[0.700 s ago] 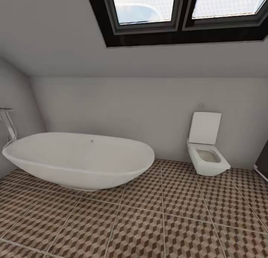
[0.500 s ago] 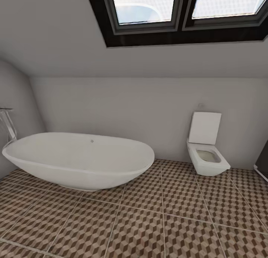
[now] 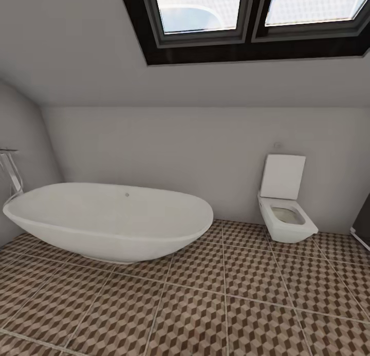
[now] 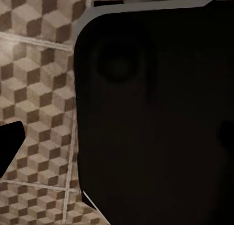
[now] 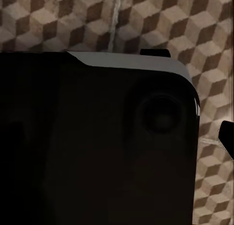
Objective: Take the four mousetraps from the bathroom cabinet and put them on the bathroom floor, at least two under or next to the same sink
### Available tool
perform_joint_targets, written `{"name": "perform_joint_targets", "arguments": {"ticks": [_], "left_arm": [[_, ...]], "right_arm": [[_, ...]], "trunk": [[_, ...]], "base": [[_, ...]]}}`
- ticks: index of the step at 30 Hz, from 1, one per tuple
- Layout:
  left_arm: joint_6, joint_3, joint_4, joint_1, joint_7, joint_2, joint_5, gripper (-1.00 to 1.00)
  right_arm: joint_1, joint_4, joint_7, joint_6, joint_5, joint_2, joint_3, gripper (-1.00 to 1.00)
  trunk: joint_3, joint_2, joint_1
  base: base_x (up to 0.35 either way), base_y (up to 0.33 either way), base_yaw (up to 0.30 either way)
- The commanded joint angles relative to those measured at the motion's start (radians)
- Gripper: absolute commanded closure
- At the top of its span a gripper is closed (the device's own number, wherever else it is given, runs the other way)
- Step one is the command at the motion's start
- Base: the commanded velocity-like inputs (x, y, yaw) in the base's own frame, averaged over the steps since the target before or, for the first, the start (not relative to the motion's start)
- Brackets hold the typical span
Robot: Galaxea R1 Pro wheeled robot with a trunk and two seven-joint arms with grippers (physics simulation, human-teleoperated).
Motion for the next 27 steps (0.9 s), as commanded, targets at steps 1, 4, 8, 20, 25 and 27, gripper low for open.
{"name": "perform_joint_targets", "arguments": {"ticks": [1, 4, 8, 20, 25, 27], "left_arm": [[0.006, 0.001, -0.007, 0.0, 0.001, 0.006, 0.0, -1.0], [0.023, 0.002, -0.023, 0.0, 0.002, 0.023, 0.0, -1.0], [0.046, 0.003, -0.046, -0.001, 0.008, 0.036, -0.001, -1.0], [0.049, 0.016, -0.65, -0.009, 0.069, 0.052, 0.003, -1.0], [-0.086, 0.015, -0.535, -0.009, 0.07, 0.05, 0.003, -1.0], [-0.119, 0.014, -0.499, -0.009, 0.07, 0.05, 0.003, -1.0]], "right_arm": [[-0.001, -0.005, -0.003, 0.002, 0.002, -0.001, 0.0, -1.0], [-0.002, -0.022, -0.016, 0.019, 0.003, -0.002, -0.001, -1.0], [-0.011, -0.044, -0.038, 0.042, 0.005, -0.002, 0.0, -1.0], [-0.093, -0.632, -0.146, -0.036, 0.003, -0.001, 0.01, -1.0], [-0.095, -0.52, -0.148, -0.165, 0.005, -0.001, 0.012, -1.0], [-0.095, -0.472, -0.147, -0.214, 0.005, 0.0, 0.018, -1.0]], "trunk": [[-0.001, 0.0, 0.0], [-0.001, 0.0, 0.0], [-0.001, 0.0, 0.0], [-0.001, 0.0, 0.0], [-0.001, 0.0, 0.0], [-0.001, 0.0, 0.0]], "base": [[0.0, 0.0, 0.0], [0.0, 0.0, 0.0], [0.0, 0.0, 0.0], [0.0, 0.0, 0.0], [0.0, 0.0, 0.0], [0.0, 0.0, 0.0]]}}
